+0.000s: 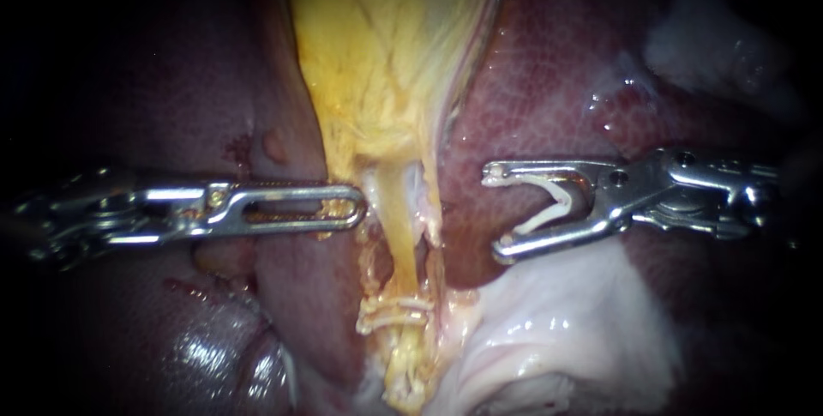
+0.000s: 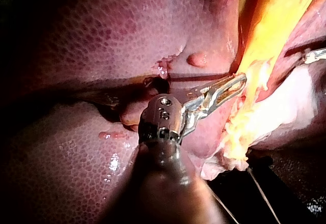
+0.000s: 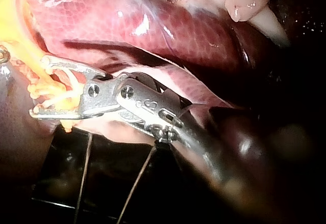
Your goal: Clipping third clip left tube
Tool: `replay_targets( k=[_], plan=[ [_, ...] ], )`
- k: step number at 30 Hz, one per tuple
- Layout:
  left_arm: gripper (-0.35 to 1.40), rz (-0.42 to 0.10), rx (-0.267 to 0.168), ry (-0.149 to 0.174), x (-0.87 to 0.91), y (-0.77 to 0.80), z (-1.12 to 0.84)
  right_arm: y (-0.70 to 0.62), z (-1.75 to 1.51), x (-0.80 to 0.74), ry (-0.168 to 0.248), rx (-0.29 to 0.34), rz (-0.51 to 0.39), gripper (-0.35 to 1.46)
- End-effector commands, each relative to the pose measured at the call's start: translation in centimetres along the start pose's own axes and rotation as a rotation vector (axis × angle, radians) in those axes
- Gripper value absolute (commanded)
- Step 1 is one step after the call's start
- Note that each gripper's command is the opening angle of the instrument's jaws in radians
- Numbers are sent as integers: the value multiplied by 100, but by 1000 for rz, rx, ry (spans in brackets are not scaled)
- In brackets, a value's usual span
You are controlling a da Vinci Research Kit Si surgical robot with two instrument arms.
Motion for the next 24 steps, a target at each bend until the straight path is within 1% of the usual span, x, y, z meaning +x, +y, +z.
replay_targets(
  k=[1,4,7,10,13,17,18,21,24],
  plan=[
    [-35,0,0,0,0,0,-1,0,0,0,0,0,0,60],
    [-35,-2,2,3,-3,-2,-5,0,0,0,0,0,0,60],
    [-35,-7,9,10,-13,-6,-18,0,0,0,0,0,0,60],
    [-35,-14,-6,0,-26,-11,-37,0,0,0,0,0,0,60],
    [-35,-22,-5,-20,-37,-13,-56,0,0,-1,0,0,-1,60],
    [-35,-26,-8,-32,-43,-10,-69,0,4,-3,0,2,-3,60],
    [-35,-26,-8,-31,-43,-10,-70,-1,6,-5,0,4,-4,60],
    [-35,-26,-8,-32,-42,-10,-70,-1,20,-17,-1,15,-13,60],
    [-35,-26,-8,-32,-42,-10,-69,0,40,-38,-4,31,-29,60]
  ],
)
